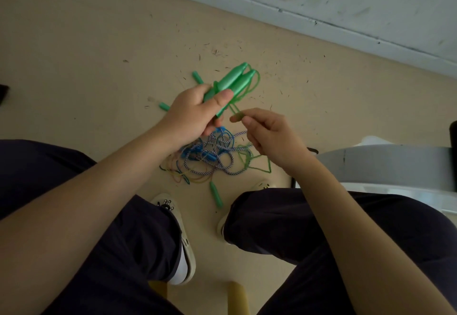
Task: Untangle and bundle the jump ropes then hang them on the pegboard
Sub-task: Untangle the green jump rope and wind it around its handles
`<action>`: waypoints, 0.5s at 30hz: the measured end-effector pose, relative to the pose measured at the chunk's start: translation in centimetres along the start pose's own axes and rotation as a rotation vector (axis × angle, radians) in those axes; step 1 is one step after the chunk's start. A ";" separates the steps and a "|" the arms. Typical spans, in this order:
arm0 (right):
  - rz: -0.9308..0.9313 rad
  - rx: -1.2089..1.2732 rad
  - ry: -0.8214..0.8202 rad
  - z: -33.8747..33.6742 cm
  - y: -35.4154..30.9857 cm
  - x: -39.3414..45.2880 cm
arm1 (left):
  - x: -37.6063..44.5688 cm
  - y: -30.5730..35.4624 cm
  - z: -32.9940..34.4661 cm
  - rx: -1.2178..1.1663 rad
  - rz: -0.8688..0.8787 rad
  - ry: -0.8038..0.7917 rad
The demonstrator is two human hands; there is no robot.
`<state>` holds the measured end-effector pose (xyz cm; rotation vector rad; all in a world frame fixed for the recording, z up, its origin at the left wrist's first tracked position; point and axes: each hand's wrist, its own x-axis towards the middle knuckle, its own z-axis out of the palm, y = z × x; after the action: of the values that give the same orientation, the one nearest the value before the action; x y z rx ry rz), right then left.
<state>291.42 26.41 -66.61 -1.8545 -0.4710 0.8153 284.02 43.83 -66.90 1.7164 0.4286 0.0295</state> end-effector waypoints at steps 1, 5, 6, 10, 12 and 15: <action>-0.002 -0.043 -0.005 0.1 -0.2 -0.1 | 0.0 0.0 0.0 0.025 0.010 0.026; -0.032 -0.247 -0.047 0.4 -1.0 -0.4 | 0.2 -0.6 0.3 0.319 0.085 0.052; -0.041 -0.282 -0.059 0.4 -1.0 -0.5 | 0.3 -0.8 0.3 0.371 0.087 0.057; -0.111 -0.266 -0.073 -0.6 -1.4 -0.7 | 1.4 -1.5 -1.2 0.545 0.010 0.027; -0.181 -0.195 -0.008 -1.5 -1.8 -0.6 | 1.5 -1.5 -1.8 0.526 -0.077 -0.172; -0.250 -0.163 0.100 -2.4 -1.9 -0.3 | 0.4 -0.8 -0.8 0.330 -0.183 -0.511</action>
<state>292.99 25.44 -64.16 -1.9267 -0.7067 0.5267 283.95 44.84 -67.58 1.9163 0.2113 -0.6298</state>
